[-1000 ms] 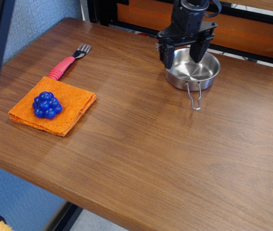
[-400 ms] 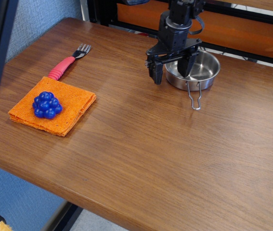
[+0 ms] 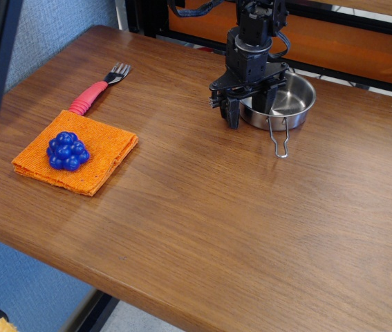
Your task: Take the silver vessel and place it next to the yellow cloth.
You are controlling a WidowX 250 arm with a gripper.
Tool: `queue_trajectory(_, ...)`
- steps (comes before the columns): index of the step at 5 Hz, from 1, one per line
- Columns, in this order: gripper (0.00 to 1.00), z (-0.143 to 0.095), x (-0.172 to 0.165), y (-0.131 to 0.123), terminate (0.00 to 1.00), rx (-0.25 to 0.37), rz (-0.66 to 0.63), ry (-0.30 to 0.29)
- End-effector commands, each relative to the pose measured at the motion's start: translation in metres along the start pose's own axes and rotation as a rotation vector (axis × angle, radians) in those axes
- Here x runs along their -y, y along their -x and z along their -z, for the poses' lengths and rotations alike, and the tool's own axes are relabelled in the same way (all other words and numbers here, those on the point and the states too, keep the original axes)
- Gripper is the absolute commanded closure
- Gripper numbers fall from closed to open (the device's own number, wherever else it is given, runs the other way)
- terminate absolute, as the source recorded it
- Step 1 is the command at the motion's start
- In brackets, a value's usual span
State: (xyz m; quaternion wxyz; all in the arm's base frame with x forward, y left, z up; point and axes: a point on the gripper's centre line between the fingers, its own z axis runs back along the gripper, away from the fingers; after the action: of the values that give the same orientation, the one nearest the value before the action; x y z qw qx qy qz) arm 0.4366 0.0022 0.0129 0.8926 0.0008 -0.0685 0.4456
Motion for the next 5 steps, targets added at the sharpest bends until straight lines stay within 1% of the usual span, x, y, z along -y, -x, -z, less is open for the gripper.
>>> queue_trajectory(1,1.0,-0.027,0.002,-0.009,0.0,0.034,-0.021,0.072)
queue_trajectory(2,1.0,-0.036,0.005,-0.012,0.0,0.041,-0.032,0.091)
queue_trajectory(3,1.0,-0.051,0.009,-0.016,0.0,0.051,-0.055,0.129)
queue_trajectory(4,1.0,-0.067,0.012,-0.015,0.0,0.073,-0.049,0.151)
queue_trajectory(5,1.0,-0.074,0.006,-0.01,0.0,0.06,-0.05,0.134)
